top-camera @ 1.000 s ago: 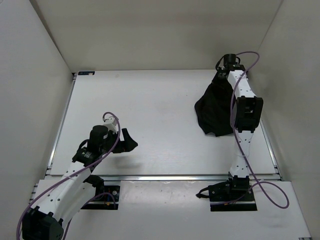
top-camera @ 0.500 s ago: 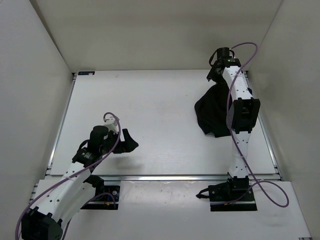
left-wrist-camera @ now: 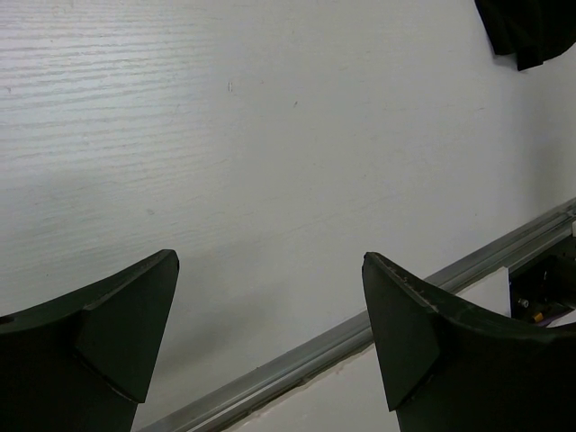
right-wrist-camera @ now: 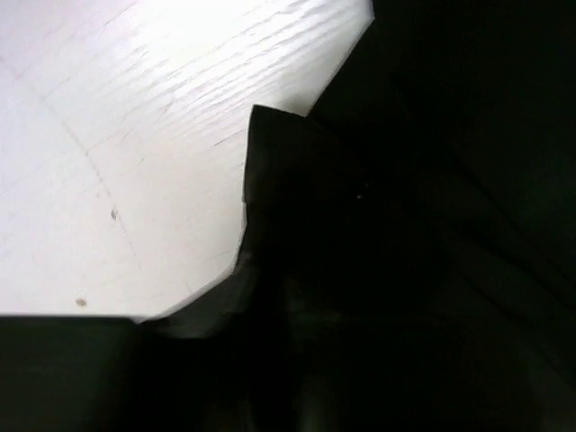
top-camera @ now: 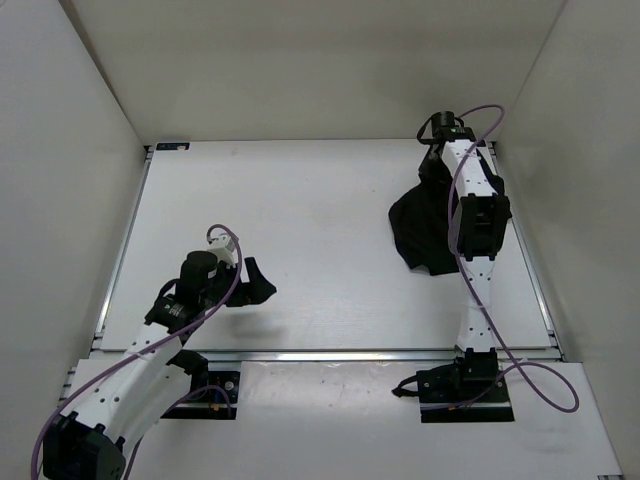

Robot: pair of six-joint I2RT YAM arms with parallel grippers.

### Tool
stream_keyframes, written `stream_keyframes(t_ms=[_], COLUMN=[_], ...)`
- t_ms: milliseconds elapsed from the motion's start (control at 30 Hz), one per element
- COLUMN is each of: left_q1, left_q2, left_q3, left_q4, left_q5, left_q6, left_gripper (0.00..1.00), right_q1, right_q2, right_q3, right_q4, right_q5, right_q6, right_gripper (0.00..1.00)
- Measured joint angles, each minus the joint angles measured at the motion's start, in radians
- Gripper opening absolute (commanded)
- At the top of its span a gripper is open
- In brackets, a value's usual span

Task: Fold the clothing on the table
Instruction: Move the skirt to the center of the board

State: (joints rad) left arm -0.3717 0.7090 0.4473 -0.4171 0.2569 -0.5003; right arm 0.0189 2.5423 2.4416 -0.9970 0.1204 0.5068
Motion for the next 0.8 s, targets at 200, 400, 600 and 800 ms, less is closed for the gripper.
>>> stream_keyframes(t_ms=[200,400,600,800], left_q1=[-0.004,-0.01,-0.025,-0.015], left_q2=[0.008,0.14,0.245,0.18], left_q3=[0.006,0.311,0.78,0.755], left_q4=[-0.002,-0.119,-0.135,-0.145], left_q5=[-0.014,-0.174,-0.402,-0.428], left_q6=[0.005,0.051,0.134,0.137], left_gripper=[0.78,0.65,0.69,0.73], right_q1=[0.008,0.113,0.372,0.577], right_q2=[0.02,-0.05,-0.432,-1.037], right_q3=[0.115,0.199,-0.098,-0.897], right_q4=[0.01,0.088,0.089,0.261], right_q5=[-0.13,-0.31,-0.368,-0.338], right_q6=[-0.071,-0.236,-0.396,-0.428], right_gripper=[0.0,0.0,0.0,0.14])
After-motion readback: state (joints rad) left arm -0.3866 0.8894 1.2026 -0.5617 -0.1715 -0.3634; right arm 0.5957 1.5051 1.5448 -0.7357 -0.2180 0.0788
